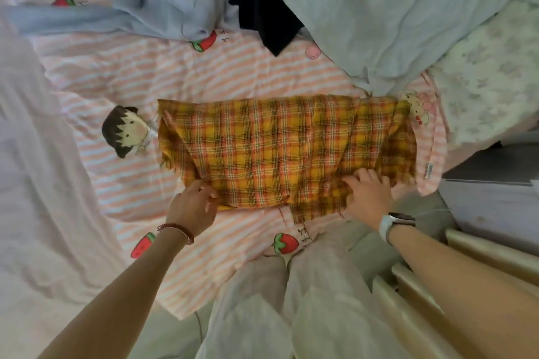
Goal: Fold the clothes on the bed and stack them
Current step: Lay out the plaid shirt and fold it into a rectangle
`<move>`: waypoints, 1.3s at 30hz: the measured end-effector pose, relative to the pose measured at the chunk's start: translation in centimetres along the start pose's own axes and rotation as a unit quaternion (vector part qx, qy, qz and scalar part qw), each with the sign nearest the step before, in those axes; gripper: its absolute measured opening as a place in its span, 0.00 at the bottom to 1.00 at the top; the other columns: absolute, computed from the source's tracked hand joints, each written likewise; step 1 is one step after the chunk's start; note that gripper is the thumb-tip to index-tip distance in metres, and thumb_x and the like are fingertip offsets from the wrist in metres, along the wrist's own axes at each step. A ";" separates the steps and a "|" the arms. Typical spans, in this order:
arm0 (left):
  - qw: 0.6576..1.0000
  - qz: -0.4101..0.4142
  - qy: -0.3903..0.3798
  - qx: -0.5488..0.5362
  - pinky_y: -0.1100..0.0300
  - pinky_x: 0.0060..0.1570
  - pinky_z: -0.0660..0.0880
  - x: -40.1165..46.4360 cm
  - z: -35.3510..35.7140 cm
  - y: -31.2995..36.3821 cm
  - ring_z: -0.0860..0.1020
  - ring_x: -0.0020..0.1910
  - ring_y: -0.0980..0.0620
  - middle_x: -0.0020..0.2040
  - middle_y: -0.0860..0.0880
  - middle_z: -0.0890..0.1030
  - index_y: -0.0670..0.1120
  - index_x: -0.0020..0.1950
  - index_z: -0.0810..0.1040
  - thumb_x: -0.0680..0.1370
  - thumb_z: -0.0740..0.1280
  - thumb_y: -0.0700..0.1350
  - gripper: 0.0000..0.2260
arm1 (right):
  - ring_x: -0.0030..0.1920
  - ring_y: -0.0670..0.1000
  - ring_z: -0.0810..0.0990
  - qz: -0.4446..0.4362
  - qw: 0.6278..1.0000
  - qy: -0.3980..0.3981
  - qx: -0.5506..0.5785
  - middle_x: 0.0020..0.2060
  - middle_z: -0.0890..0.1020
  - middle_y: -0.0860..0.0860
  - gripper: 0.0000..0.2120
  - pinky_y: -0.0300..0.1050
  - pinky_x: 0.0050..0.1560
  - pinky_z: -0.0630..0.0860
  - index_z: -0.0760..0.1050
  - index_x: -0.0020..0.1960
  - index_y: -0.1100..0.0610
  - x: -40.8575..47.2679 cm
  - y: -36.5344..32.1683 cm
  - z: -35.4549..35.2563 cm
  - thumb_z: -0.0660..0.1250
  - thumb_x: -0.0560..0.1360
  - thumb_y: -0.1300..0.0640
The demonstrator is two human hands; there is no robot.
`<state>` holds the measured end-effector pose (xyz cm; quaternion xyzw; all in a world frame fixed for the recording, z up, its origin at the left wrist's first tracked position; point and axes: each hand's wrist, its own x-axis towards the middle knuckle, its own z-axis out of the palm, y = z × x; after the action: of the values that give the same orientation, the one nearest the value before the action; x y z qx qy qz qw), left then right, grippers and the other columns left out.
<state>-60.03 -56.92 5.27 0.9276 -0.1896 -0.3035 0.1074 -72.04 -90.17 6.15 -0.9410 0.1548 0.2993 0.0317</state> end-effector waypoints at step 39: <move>0.831 -0.250 0.304 -0.394 0.59 0.38 0.65 13.0 -6.2 -5.8 0.71 0.39 0.50 0.39 0.46 0.74 0.37 0.49 0.76 0.82 0.55 0.47 0.16 | 0.75 0.58 0.38 -0.120 0.988 0.084 -0.050 0.75 0.39 0.50 0.25 0.71 0.67 0.38 0.34 0.73 0.41 11.5 -16.6 -2.8 0.39 0.79 0.42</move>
<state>-44.93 -56.55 1.61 0.8678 0.2262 -0.0721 0.4366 -56.46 -77.90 1.28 -0.9750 0.0279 0.2201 0.0074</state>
